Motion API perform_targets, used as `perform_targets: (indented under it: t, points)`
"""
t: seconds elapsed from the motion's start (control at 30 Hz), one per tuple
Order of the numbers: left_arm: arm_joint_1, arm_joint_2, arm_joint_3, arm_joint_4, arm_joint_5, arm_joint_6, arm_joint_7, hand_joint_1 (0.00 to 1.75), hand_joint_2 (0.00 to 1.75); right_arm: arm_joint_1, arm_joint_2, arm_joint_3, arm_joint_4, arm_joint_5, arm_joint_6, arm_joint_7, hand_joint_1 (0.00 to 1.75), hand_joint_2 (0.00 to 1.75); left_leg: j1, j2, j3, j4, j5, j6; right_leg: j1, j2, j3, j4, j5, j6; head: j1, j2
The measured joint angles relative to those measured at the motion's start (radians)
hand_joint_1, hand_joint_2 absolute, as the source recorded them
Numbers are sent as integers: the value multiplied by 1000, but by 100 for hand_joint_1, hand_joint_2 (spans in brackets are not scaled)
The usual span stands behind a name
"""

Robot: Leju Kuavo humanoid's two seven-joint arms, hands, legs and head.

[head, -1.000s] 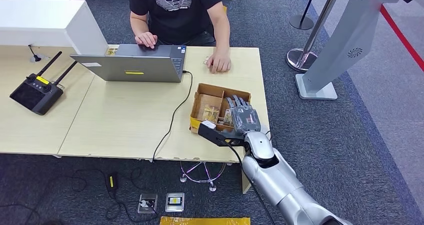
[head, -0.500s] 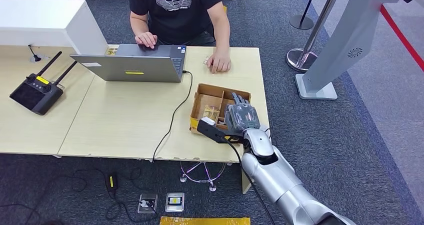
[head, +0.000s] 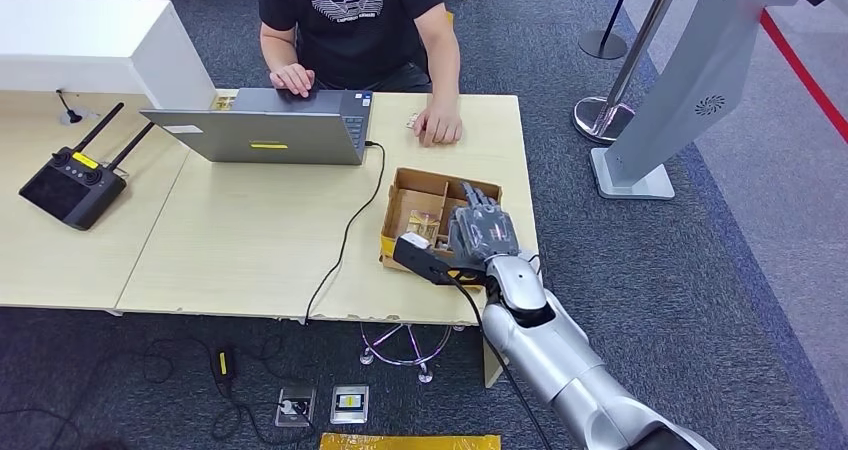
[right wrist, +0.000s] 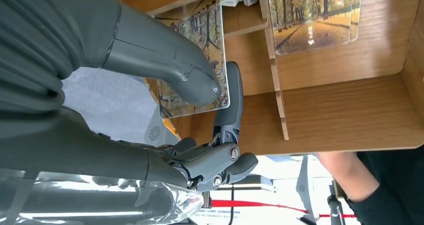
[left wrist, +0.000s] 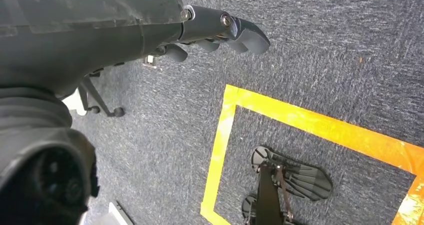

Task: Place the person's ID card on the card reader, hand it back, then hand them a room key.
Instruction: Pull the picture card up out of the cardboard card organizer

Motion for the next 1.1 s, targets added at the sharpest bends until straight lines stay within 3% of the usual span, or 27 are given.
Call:
perform_targets:
  t: [1.1]
  points:
    - [0,0,-17,0,3,2,-12,0,0,-86,-5,6,-3,-37,-94,-32,175,175,0,0,0,0,0,-1,0,0,0,0,0,0,0,0]
